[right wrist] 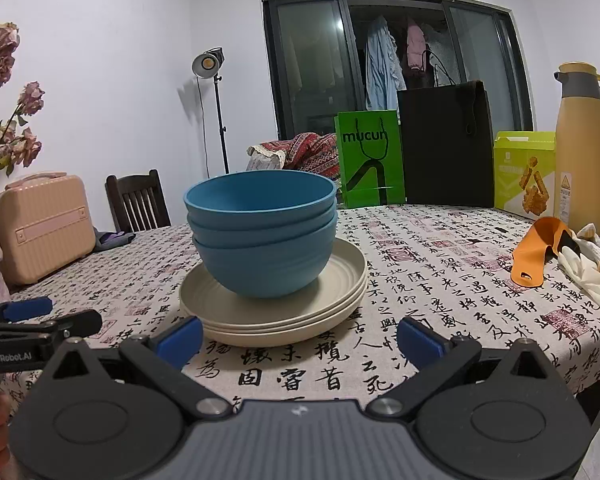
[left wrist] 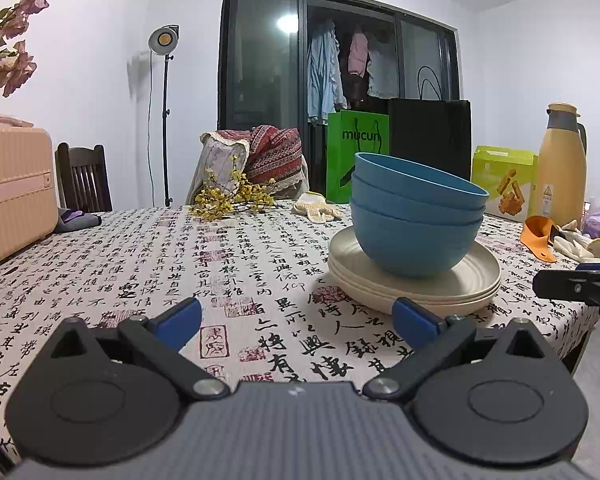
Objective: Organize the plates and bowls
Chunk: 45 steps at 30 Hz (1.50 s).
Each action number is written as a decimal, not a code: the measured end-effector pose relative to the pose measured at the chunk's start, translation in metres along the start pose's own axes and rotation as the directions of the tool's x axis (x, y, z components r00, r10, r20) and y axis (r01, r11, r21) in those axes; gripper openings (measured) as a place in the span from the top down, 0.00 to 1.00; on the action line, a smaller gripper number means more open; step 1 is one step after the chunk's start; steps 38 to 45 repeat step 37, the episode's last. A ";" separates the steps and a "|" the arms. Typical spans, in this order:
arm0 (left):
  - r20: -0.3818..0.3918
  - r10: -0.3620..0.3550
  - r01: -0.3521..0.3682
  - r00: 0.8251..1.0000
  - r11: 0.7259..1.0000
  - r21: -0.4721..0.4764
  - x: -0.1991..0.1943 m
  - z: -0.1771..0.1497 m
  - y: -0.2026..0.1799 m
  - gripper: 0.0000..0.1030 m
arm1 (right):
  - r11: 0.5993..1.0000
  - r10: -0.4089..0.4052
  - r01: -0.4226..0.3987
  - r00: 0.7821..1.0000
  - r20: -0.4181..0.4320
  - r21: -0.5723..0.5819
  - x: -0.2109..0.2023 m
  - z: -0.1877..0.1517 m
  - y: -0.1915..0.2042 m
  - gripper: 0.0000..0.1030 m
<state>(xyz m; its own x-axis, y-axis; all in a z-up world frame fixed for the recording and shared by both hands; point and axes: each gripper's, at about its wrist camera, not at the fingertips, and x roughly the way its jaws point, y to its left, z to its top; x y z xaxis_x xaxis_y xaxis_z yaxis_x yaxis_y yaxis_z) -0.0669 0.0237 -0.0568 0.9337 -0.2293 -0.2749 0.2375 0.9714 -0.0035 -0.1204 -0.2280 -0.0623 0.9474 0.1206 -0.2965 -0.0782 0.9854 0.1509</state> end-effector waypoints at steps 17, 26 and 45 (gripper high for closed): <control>0.001 0.000 0.000 1.000 1.000 0.000 -0.001 -0.001 0.000 0.00 | 1.000 0.001 -0.001 1.000 -0.001 -0.001 0.000 0.000 0.001 0.00; 0.004 0.001 -0.001 1.000 1.000 0.003 -0.001 -0.001 0.001 0.00 | 1.000 0.005 -0.005 1.000 -0.004 0.001 0.001 -0.001 0.000 0.00; 0.003 -0.001 0.001 1.000 1.000 0.008 -0.001 -0.002 0.000 0.00 | 1.000 0.005 -0.005 1.000 -0.008 0.002 0.003 -0.003 0.000 0.00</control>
